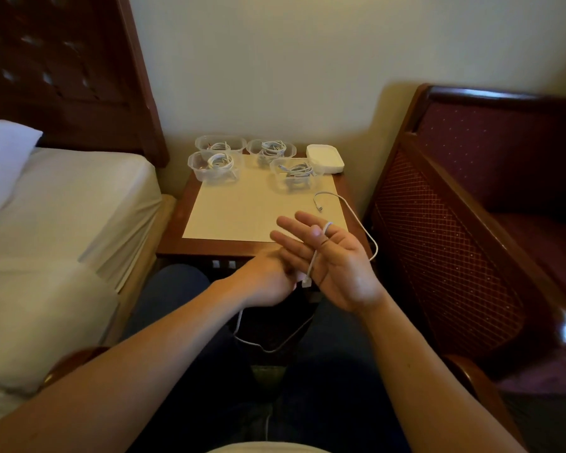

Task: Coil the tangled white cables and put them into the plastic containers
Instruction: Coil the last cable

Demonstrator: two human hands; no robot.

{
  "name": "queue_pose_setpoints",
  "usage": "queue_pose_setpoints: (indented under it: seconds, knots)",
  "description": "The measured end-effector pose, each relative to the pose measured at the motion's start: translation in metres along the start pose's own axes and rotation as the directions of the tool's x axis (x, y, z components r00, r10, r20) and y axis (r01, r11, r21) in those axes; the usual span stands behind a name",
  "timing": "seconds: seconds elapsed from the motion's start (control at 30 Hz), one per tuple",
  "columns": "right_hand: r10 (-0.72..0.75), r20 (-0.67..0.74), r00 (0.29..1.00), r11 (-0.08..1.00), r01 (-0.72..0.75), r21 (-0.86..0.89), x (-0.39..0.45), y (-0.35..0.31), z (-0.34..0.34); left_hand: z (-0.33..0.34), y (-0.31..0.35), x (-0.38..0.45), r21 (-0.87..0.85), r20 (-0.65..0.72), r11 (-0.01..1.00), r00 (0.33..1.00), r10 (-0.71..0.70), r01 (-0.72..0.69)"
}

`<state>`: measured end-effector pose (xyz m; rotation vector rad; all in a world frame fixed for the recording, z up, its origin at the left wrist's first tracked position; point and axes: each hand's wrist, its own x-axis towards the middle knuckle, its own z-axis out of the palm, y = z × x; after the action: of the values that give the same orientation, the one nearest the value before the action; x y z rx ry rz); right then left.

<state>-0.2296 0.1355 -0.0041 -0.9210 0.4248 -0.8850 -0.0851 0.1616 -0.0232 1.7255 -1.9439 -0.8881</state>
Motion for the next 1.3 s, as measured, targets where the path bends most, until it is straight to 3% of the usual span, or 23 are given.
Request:
queue_pose_setpoints:
  seconds: [0.1, 0.2, 0.3, 0.33, 0.37, 0.43, 0.47, 0.5, 0.57, 0.63, 0.73, 0.83, 0.9, 1.0, 1.07, 1.17, 1.3]
  knots:
    - [-0.099, -0.157, 0.983, 0.995, 0.095, -0.031, 0.005, 0.007, -0.007, 0.001, 0.001, -0.005, -0.038, 0.038, 0.999, 0.999, 0.003, -0.002]
    - [-0.089, -0.235, 0.968, 0.993, 0.066, -0.102, 0.008, 0.008, -0.013, 0.003, 0.001, -0.015, -0.062, 0.098, 0.998, 0.995, 0.031, -0.025]
    - [-0.087, -0.317, 0.944, 0.922, -0.044, -0.385, 0.008, 0.011, -0.023, 0.003, -0.001, -0.018, -0.075, 0.136, 0.997, 0.99, 0.036, -0.026]
    - [-0.13, -0.309, 0.942, 0.806, -0.081, -0.587, 0.009, 0.011, -0.029, 0.0, -0.002, -0.019, -0.05, 0.116, 0.998, 0.993, 0.038, -0.032]
    - [-0.163, -0.268, 0.95, 0.599, -0.121, -0.791, 0.007, 0.01, -0.034, -0.004, -0.005, -0.018, 0.003, 0.073, 0.999, 0.996, 0.05, -0.051]
    - [-0.033, -0.204, 0.978, 0.198, -0.193, -0.961, 0.004, 0.005, -0.041, -0.016, -0.013, -0.015, 0.083, -0.026, 0.992, 0.995, 0.1, -0.098]
    - [0.079, -0.202, 0.976, 0.187, -0.214, -0.959, 0.002, 0.005, -0.043, -0.023, -0.016, -0.014, 0.072, -0.067, 0.989, 0.989, 0.132, -0.127]
    - [0.184, -0.207, 0.961, 0.32, -0.258, -0.912, -0.002, 0.006, -0.04, -0.029, -0.018, -0.013, 0.045, -0.108, 0.985, 0.98, 0.169, -0.165]
    - [0.352, -0.166, 0.921, 0.69, -0.376, -0.619, -0.008, 0.011, -0.03, -0.038, -0.019, -0.009, 0.004, -0.219, 0.967, 0.944, 0.248, -0.254]
    - [0.487, 0.035, 0.873, 0.862, -0.473, -0.182, -0.01, 0.017, -0.019, -0.04, -0.02, -0.004, -0.118, -0.323, 0.943, 0.91, 0.261, -0.313]
    - [0.358, 0.385, 0.851, 0.834, -0.477, 0.278, -0.009, 0.021, -0.007, -0.029, -0.025, 0.004, -0.451, -0.38, 0.845, 0.919, 0.109, -0.287]
    - [0.206, 0.425, 0.882, 0.742, -0.424, 0.519, -0.009, 0.014, 0.004, -0.009, -0.029, 0.005, -0.632, -0.335, 0.754, 0.941, -0.055, -0.18]
    - [0.148, 0.417, 0.897, 0.692, -0.395, 0.604, -0.007, 0.007, 0.007, 0.002, -0.028, 0.001, -0.696, -0.28, 0.703, 0.957, -0.08, -0.146]
    - [0.114, 0.359, 0.926, 0.734, -0.322, 0.598, -0.008, -0.001, 0.008, 0.014, -0.026, -0.002, -0.708, -0.234, 0.694, 0.97, -0.063, -0.126]
    - [0.115, 0.194, 0.974, 0.856, -0.196, 0.478, -0.007, -0.004, 0.008, 0.019, -0.024, -0.005, -0.699, -0.166, 0.71, 0.985, -0.044, -0.086]
    - [-0.009, -0.093, 0.996, 0.99, 0.022, 0.138, -0.004, -0.006, 0.008, 0.022, -0.024, -0.013, -0.606, 0.024, 0.796, 1.0, 0.011, 0.006]
    - [-0.068, -0.205, 0.976, 0.961, 0.01, -0.275, 0.003, 0.003, -0.003, 0.01, -0.023, -0.017, -0.431, 0.056, 0.902, 0.998, 0.007, 0.018]
